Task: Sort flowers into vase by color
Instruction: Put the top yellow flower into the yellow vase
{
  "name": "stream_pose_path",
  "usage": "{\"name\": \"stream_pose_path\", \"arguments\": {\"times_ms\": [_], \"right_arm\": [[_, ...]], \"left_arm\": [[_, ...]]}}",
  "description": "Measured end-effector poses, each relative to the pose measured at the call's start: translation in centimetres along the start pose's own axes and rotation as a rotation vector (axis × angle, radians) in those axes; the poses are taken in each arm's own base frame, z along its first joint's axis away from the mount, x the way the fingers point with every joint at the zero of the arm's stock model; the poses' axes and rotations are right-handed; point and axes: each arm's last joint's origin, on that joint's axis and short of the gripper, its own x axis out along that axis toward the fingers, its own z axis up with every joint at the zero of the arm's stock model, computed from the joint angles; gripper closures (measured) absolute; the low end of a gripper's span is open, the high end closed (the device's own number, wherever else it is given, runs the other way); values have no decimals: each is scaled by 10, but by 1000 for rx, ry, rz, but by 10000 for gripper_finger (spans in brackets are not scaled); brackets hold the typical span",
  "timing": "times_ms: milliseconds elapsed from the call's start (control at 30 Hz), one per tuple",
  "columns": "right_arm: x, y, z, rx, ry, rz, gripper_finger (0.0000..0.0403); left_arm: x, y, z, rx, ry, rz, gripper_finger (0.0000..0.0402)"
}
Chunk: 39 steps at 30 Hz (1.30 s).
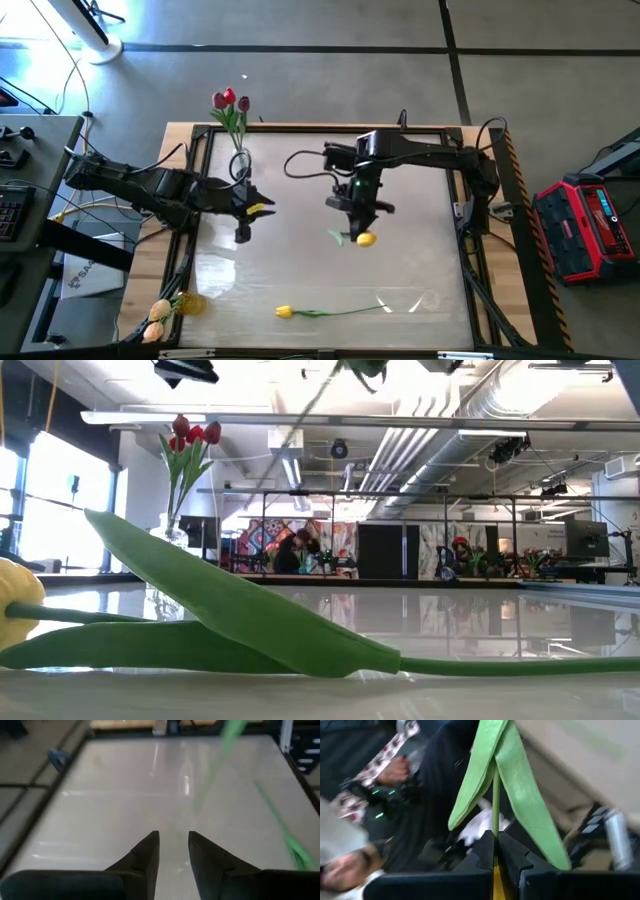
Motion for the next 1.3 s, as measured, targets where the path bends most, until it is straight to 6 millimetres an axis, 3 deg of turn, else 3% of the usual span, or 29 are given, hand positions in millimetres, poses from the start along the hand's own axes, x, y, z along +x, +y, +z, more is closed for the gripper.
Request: {"name": "stream_pose_path", "arguments": {"times_ms": [233,467,700,1167,1300], "right_arm": [[2,13,-11,75,49,46,403],[-15,22,-20,90,-1,77,403],[-14,18,-23,113,17,57,403],[-8,19,-24,109,29,43,403],[-5,19,-26,103,34,37,403]], "left_arm": [[6,-11,12,109,-115,-63,247],[53,-32,19,214,-157,-83,207],[89,-45,23,151,-226,-81,213],[119,-59,21,118,-281,-140,235],[121,-60,19,121,-273,-136,264]]}}
